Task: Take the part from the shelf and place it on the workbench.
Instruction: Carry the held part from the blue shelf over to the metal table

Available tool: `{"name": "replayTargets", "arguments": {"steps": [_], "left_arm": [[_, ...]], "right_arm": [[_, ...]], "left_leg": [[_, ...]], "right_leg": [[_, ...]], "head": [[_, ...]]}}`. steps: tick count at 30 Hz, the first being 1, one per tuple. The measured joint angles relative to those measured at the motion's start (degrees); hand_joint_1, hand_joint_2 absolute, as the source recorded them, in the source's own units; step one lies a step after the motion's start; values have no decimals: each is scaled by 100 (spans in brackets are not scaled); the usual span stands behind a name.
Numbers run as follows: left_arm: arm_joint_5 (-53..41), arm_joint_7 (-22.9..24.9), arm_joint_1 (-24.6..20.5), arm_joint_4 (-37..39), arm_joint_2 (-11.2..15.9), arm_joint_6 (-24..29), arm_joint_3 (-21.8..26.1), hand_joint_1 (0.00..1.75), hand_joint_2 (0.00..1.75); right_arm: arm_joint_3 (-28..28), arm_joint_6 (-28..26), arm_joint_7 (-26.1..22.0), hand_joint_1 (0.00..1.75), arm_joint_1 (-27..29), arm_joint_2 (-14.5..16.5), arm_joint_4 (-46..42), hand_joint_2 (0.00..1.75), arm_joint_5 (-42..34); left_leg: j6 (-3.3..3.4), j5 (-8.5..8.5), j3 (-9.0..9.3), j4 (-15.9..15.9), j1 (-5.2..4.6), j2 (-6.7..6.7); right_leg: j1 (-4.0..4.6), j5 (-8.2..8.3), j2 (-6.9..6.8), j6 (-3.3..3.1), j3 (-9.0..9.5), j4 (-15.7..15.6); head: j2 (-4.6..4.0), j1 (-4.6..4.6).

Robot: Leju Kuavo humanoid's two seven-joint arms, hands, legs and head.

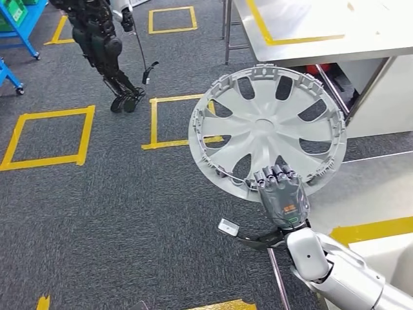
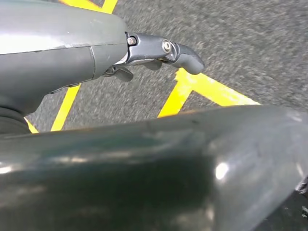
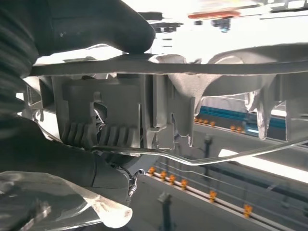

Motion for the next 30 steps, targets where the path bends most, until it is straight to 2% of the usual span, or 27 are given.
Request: {"name": "replayTargets", "arguments": {"steps": [1, 2, 3, 4, 5, 6, 7, 9, 10, 11, 13, 14, 15, 17, 19, 20, 21, 22, 24, 25, 26, 27, 28, 29, 30], "left_arm": [[0, 0, 3, 0, -1, 1, 0, 0, 0], [0, 0, 9, 0, -1, 2, 0, 0, 0], [-1, 0, 20, 0, -4, 2, -1, 0, 0], [-2, 1, 32, 0, -8, 1, -1, 0, 0], [-3, 1, 41, 0, -10, 1, -1, 0, 0], [-4, 1, 47, 0, -9, 1, -1, 0, 0], [-4, 1, 48, 0, -8, 1, 0, 0, 0], [-4, 0, 47, 2, -1, 1, 0, 0, 0], [-4, 0, 46, 4, 1, 0, 0, 0, 0], [-4, 2, 43, 5, 3, 0, 0, 0, 0], [-4, 4, 34, 7, -5, 1, 0, 0, 0], [-4, 5, 29, 7, -8, 1, 0, 0, 0], [-4, 4, 25, 7, -10, 2, 0, 0, 0], [-3, 3, 26, 7, -7, 4, 1, 0, 0], [-2, 2, 33, 7, -5, 4, 2, 0, 0], [-2, 2, 34, 7, -6, 3, 2, 0, 0], [-2, 2, 34, 7, -8, 3, 2, 0, 0], [-2, 2, 34, 7, -12, 2, 2, 0, 0], [-2, 3, 31, 7, -15, 3, 2, 0, 0], [-2, 3, 30, 7, -14, 3, 2, 0, 0], [-2, 3, 29, 7, -10, 3, 2, 0, 0], [-2, 3, 28, 7, -7, 3, 2, 0, 0], [-2, 2, 25, 7, -8, 2, 2, 0, 0], [-2, 2, 20, 6, -8, 3, 2, 0, 0], [-2, 2, 17, 6, -8, 3, 2, 0, 0]], "right_arm": [[-3, 1, 0, 175, 2, -4, 0, 175, -2], [-2, 1, 0, 175, 4, -5, 0, 175, -1], [1, 2, 0, 175, 6, -5, 0, 175, 1], [3, 2, 0, 175, 9, -5, 0, 175, 3], [5, 3, 0, 175, 12, -5, 0, 175, 4], [5, 3, 0, 175, 15, -5, 0, 175, 2], [5, 4, 0, 175, 18, -5, 0, 175, 1], [5, 4, 0, 175, 17, -5, 0, 175, 1], [4, 3, 0, 175, 13, -5, -1, 175, 2], [3, 3, 0, 175, 12, -5, -2, 175, 3], [1, 2, 0, 175, 25, -10, -3, 175, 2], [-1, 2, 0, 175, 36, -15, -2, 175, 0], [-2, 2, 0, 175, 41, -20, -2, 175, -2], [-1, 2, 0, 175, 34, -22, -4, 175, 0], [6, 2, 0, 175, 31, -18, -9, 175, 7], [10, 2, 0, 175, 36, -17, -12, 175, 8], [10, 2, 0, 175, 39, -17, -13, 175, 5], [9, 2, 0, 175, 40, -18, -13, 175, 2], [3, 2, 0, 175, 32, -18, -14, 175, -2], [-1, 2, 0, 175, 25, -17, -17, 175, -1], [-3, 1, 0, 175, 20, -17, -20, 175, 2], [-3, 1, 0, 175, 18, -17, -24, 175, 3], [-1, 1, 0, 175, 22, -18, -26, 175, 4], [-2, 1, 0, 175, 27, -20, -26, 175, 2], [-3, 2, 0, 175, 26, -22, -26, 175, 0]], "left_leg": [[-13, -157, -99, 246, 11, -135], [-13, -346, -255, 612, 14, -281], [-8, -521, -446, 1021, 14, -370], [-3, -629, -614, 1356, 12, -413], [7, -624, -710, 1517, 10, -430], [24, -495, -704, 1445, 9, -445], [48, -275, -606, 1166, 9, -480], [108, 146, -319, 421, 18, -696], [126, 234, -208, 146, 22, -793], [135, 247, -152, 7, 22, -857], [146, 214, -110, -76, 14, -787], [167, 227, -96, -99, 18, -727], [197, 240, -79, -127, 25, -665], [244, 251, -56, -157, 27, -536], [262, 242, -55, -152, 17, -399], [263, 235, -52, -149, 15, -331], [258, 227, -47, -146, 15, -266], [247, 215, -38, -143, 16, -208], [200, 178, -17, -126, 0, -95], [171, 160, -12, -114, -18, -44], [145, 147, -5, -107, -37, 8], [123, 139, 3, -107, -54, 60], [103, 134, 19, -112, -52, 115], [74, 110, 30, -108, -39, 114], [48, 46, 17, -49, -22, 32]], "right_leg": [[-10, 6, 55, -33, 10, -9], [-7, 5, 115, -54, 12, -9], [-1, 4, 182, -72, 13, -8], [7, 2, 257, -80, 16, -7], [14, 1, 335, -84, 21, -4], [20, -1, 415, -84, 30, -2], [23, -3, 495, -82, 43, 1], [22, -9, 639, -64, 51, 13], [18, -8, 703, -44, 36, 22], [8, 0, 758, -17, 11, 26], [-16, 24, 855, 56, -32, 14], [-15, 11, 790, 92, -62, 27], [-7, -47, 660, 121, -117, 109], [9, -312, 310, 162, -377, 609], [-4, -595, 175, 192, -740, 1351], [-13, -629, 156, 203, -844, 1562], [-20, -559, 142, 211, -841, 1555], [-27, -399, 109, 214, -716, 1311], [-7, -92, -104, 209, -291, 525], [11, -20, -195, 184, -129, 234], [32, -7, -252, 154, -41, 74], [55, -28, -239, 116, -23, 46], [52, -18, -163, 76, -34, 42], [47, -11, -104, 45, -34, 34], [41, -4, -44, 11, -29, 26]], "head": [[0, -16], [0, -29], [0, -38], [0, -43], [0, -43], [0, -43], [0, -44], [0, -41], [0, -42], [0, -40], [0, -44], [0, -40], [0, -26], [0, 5], [0, 20], [0, 20], [0, 22], [0, 22], [0, 26], [0, 23], [0, 16], [0, 10], [0, 0], [0, -4], [0, -7]]}}
